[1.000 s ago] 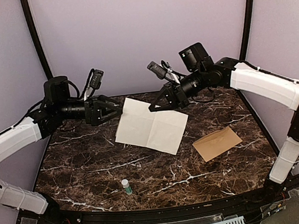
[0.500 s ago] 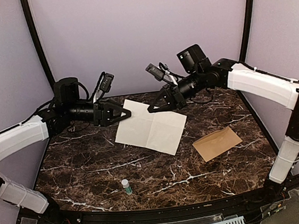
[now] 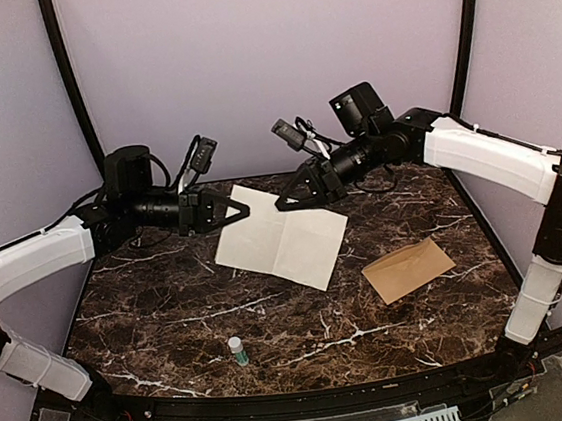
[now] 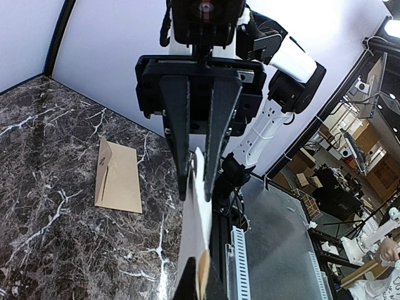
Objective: Place the letter into the envelope and seal it
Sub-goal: Fold the letter.
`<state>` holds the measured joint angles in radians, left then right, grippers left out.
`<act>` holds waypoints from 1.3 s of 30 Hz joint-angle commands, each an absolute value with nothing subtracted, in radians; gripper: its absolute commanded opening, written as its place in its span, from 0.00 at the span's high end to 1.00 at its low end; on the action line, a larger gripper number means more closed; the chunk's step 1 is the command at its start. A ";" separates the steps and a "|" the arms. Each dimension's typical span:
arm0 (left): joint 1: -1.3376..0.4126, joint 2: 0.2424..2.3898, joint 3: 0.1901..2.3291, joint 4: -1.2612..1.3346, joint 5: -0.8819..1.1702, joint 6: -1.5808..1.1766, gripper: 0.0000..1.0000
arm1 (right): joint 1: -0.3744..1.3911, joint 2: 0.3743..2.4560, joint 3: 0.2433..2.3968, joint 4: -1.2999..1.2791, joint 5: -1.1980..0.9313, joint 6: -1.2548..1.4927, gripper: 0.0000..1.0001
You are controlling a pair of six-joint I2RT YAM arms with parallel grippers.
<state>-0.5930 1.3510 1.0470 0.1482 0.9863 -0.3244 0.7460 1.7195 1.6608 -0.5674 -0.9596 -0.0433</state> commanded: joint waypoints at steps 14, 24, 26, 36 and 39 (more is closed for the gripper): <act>-0.595 1.300 1.130 -0.008 0.993 -0.154 1.00 | 0.737 1.702 1.618 -0.642 -0.943 -0.111 0.29; -0.594 1.281 1.163 -0.137 0.901 -0.069 1.00 | 0.716 1.659 1.569 -0.644 -0.950 -0.118 0.53; -0.594 1.278 1.165 -0.148 0.891 -0.063 1.00 | 0.711 1.649 1.559 -0.645 -0.949 -0.117 0.59; -0.592 1.274 1.171 -0.165 0.880 -0.055 1.00 | 0.705 1.623 1.525 -0.621 -0.951 -0.101 1.00; -0.592 1.274 1.173 -0.168 0.867 -0.057 1.00 | 0.705 1.617 1.517 -0.580 -0.946 -0.065 1.00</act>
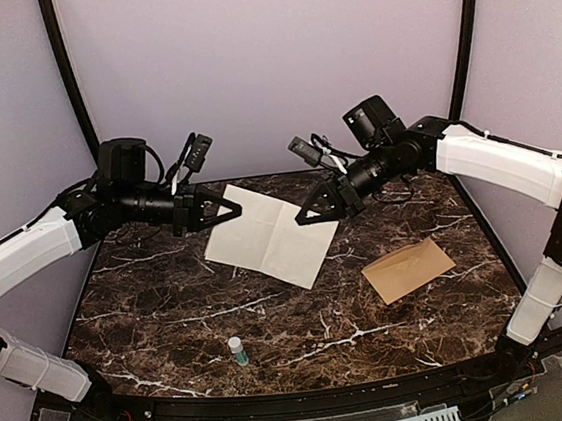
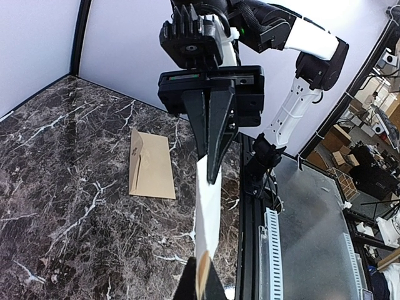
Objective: Place the letter into the envelope and seal it
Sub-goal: Fold the letter.
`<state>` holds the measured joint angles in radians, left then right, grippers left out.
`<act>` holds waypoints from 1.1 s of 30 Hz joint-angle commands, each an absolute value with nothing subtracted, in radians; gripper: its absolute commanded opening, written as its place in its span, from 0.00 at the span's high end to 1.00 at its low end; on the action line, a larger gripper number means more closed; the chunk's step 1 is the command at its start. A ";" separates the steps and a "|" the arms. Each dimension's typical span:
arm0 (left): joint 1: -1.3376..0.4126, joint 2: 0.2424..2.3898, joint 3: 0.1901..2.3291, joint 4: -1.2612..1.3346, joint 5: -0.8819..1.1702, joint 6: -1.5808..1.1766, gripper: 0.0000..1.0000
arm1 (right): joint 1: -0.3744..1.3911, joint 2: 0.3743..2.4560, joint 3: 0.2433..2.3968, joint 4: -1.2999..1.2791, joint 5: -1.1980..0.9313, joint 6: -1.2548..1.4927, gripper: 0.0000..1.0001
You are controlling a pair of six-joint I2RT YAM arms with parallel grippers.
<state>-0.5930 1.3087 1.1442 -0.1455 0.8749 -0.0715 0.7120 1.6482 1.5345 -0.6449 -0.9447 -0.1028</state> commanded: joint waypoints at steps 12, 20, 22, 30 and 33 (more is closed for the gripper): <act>-0.600 1.264 1.145 -0.146 0.600 -0.036 1.00 | 0.707 1.643 1.502 -0.311 -0.820 0.250 1.00; -0.601 1.233 1.085 -0.036 0.641 -0.088 0.67 | 0.714 1.712 1.531 -0.227 -0.741 0.311 1.00; -0.601 1.237 1.079 -0.020 0.666 -0.101 0.54 | 0.716 1.717 1.529 -0.193 -0.725 0.325 1.00; -0.602 1.242 1.074 -0.004 0.698 -0.112 0.34 | 0.716 1.729 1.537 -0.143 -0.643 0.341 1.00; -0.602 1.242 1.067 0.013 0.711 -0.121 0.32 | 0.716 1.733 1.534 -0.130 -0.627 0.350 1.00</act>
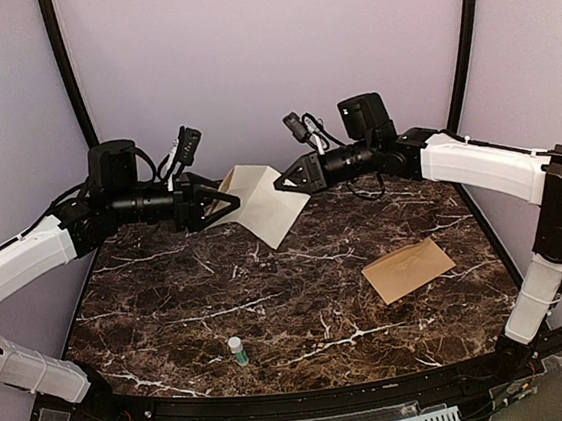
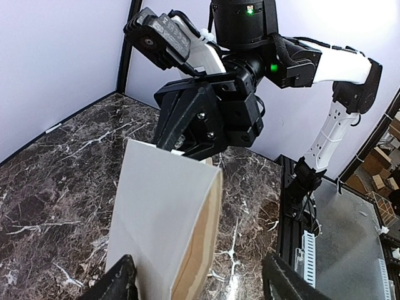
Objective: Place the letter into the envelope and seal it
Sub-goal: Fold the letter.
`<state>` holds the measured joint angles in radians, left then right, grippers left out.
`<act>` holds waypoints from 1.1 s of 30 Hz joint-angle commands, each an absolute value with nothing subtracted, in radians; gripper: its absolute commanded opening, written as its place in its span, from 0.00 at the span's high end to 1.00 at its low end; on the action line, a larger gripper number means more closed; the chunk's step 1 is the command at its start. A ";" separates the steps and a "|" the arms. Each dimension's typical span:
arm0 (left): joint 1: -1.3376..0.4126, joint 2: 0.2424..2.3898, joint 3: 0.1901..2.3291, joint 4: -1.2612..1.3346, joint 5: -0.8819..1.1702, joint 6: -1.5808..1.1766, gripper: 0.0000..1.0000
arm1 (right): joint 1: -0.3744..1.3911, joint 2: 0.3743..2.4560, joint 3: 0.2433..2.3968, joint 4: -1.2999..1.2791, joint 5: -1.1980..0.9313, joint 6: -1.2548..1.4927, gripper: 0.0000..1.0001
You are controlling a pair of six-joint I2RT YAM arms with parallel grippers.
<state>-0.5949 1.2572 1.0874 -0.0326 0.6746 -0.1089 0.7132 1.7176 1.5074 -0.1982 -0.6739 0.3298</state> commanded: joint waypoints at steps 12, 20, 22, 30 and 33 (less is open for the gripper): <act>-0.607 1.296 1.016 0.202 0.834 -0.245 0.31 | 0.715 1.702 1.453 0.063 -0.709 0.403 1.00; -0.617 1.366 1.019 0.288 0.872 -0.298 0.31 | 0.719 1.672 1.411 0.132 -0.777 0.407 1.00; -0.622 1.380 1.018 0.304 0.880 -0.307 0.32 | 0.721 1.664 1.398 0.152 -0.791 0.410 1.00; -0.625 1.386 1.051 0.246 0.871 -0.281 0.32 | 0.717 1.652 1.368 0.173 -0.824 0.395 1.00; -0.626 1.341 1.077 0.174 0.843 -0.230 0.31 | 0.694 1.641 1.337 0.197 -0.852 0.399 1.00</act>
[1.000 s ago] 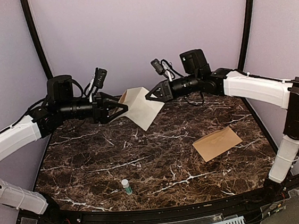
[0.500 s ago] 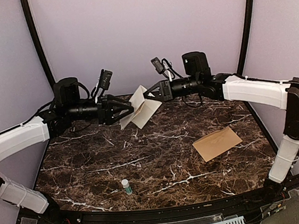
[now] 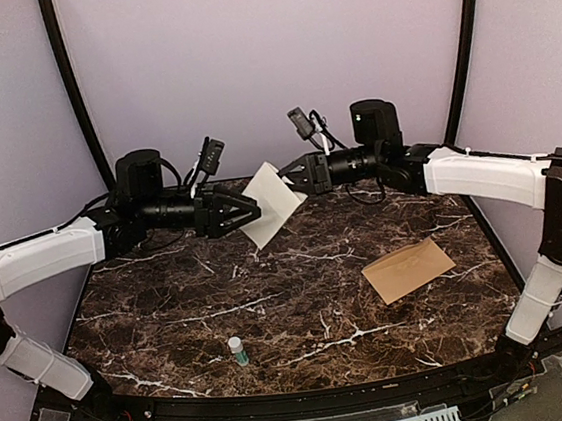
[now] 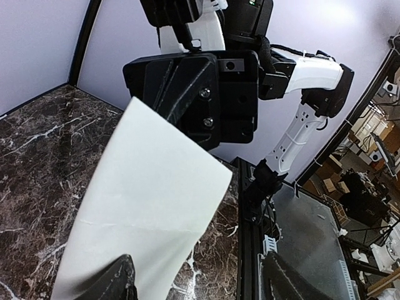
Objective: Place the letter into the envelope and seal it
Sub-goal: Fold the letter.
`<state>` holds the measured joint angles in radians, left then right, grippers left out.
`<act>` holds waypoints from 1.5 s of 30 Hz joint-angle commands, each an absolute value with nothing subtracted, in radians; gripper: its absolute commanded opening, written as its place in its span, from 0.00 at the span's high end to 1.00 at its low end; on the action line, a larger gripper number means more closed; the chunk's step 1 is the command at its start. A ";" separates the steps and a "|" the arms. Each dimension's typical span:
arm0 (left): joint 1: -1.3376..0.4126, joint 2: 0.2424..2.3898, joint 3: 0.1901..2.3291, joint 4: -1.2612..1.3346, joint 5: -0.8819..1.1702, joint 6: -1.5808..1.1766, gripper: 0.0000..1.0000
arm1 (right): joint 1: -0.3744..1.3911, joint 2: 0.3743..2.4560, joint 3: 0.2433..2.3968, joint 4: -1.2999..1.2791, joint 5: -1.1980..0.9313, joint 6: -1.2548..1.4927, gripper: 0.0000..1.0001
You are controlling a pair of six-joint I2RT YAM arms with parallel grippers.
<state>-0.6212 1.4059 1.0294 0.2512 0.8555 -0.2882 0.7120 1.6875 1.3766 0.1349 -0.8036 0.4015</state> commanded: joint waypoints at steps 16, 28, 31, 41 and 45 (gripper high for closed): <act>-0.558 1.266 1.227 -0.119 0.758 -0.132 0.29 | 0.644 1.585 1.281 0.174 -1.081 0.334 1.00; -0.568 1.381 1.264 -0.043 0.914 -0.221 0.32 | 0.659 1.557 1.295 0.086 -1.121 0.248 1.00; -0.591 1.404 1.262 -0.017 0.932 -0.247 0.34 | 0.669 1.573 1.314 0.074 -1.125 0.239 1.00; -0.646 1.455 1.239 0.145 1.036 -0.339 0.45 | 0.697 1.635 1.377 0.051 -1.131 0.221 1.00; -0.653 1.459 1.228 0.175 1.063 -0.361 0.58 | 0.699 1.652 1.393 0.049 -1.133 0.221 1.00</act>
<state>-0.6426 1.4586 1.2301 0.1024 0.9993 -0.3264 0.6895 1.6325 1.3506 0.0467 -1.1149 0.2363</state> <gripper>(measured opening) 0.464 0.004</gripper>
